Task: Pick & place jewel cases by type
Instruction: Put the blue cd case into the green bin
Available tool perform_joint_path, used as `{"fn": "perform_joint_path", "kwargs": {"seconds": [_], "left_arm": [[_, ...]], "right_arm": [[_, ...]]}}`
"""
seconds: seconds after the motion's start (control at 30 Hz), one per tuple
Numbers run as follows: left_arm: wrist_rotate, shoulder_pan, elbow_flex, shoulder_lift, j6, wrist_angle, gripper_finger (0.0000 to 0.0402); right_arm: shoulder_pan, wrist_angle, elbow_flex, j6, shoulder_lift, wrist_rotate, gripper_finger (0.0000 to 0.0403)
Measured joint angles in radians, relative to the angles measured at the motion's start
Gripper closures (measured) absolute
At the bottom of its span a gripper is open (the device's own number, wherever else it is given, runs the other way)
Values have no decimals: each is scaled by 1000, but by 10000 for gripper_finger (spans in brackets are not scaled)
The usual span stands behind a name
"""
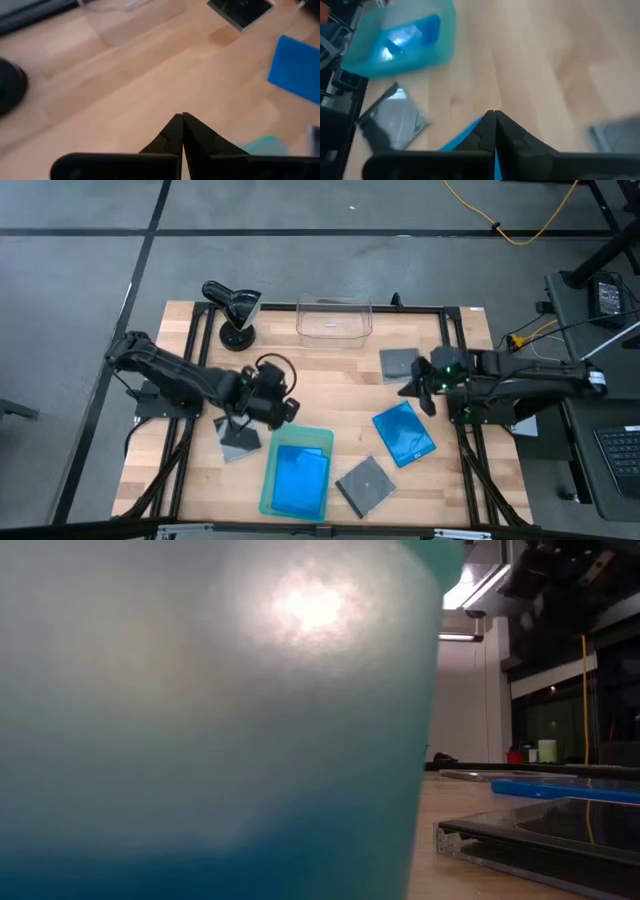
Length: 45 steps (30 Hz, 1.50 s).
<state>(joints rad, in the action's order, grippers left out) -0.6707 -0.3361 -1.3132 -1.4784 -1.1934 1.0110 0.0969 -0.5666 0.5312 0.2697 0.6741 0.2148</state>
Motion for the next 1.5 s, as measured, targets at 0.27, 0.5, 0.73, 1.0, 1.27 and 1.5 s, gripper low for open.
{"fn": "perform_joint_path", "kwargs": {"seconds": [0.27, 0.5, 0.73, 1.0, 1.27, 1.5], "left_arm": [[57, 135, 0, 118, 336, -20, 400], [85, 222, 0, 197, 529, -42, 401], [154, 272, 0, 206, 666, -106, 401], [204, 305, 0, 206, 758, -158, 401], [247, 321, 0, 206, 773, -178, 400], [247, 321, 0, 206, 781, -178, 401]], "right_arm": [[-233, -236, -1, 321, 51, -146, 397], [-432, -230, -1, 484, 189, -146, 397], [-546, -184, -1, 543, 388, -133, 397], [-522, -40, 1, 393, 616, -23, 397], [-373, 117, 28, 214, 740, 65, 397], [-207, 153, 88, 44, 785, 3, 397]]}}
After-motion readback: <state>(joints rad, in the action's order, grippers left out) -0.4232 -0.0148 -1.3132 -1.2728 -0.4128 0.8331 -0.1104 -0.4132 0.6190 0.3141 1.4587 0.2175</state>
